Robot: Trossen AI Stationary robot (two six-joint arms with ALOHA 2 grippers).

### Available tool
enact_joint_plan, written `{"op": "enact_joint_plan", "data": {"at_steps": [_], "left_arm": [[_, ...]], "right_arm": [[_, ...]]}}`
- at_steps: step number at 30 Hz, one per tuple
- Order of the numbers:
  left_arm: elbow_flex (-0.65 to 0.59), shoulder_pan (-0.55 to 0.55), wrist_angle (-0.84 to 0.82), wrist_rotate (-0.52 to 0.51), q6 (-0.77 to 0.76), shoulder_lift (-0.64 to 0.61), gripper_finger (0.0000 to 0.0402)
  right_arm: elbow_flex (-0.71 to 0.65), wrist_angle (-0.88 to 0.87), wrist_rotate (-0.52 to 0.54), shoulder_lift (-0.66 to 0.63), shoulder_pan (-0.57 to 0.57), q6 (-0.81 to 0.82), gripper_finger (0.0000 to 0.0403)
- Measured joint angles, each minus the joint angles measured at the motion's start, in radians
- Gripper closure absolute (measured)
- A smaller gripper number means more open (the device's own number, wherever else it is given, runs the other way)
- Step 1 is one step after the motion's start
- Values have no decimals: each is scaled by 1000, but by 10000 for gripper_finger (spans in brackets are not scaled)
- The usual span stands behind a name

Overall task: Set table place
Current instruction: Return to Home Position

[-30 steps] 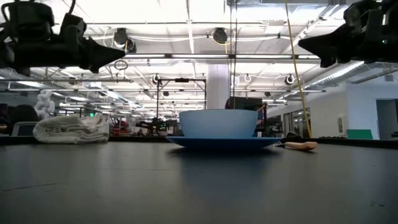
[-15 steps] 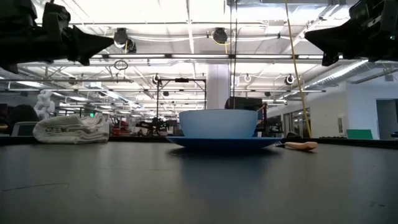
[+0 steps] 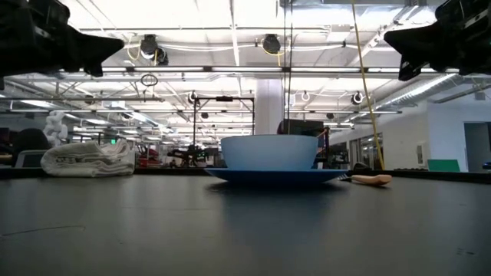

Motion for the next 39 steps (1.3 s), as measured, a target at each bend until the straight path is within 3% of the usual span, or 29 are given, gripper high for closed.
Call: {"op": "enact_joint_plan", "data": {"at_steps": [8, 13, 19, 29, 39], "left_arm": [[0, -100, -109, -43, 20, -39, 401], [0, -126, -123, -50, -55, -39, 395], [0, -131, -125, -50, -81, -38, 383], [0, -130, -84, -54, -40, -36, 398], [0, -130, -81, -54, -44, -36, 366]], "right_arm": [[0, -7, 1, 0, 0, 1, 403], [0, -7, 1, 0, 0, 0, 403], [0, -7, 1, 0, 0, -2, 403], [0, -31, 1, 2, 0, -2, 403], [0, -46, 1, 3, 0, -2, 403]]}}
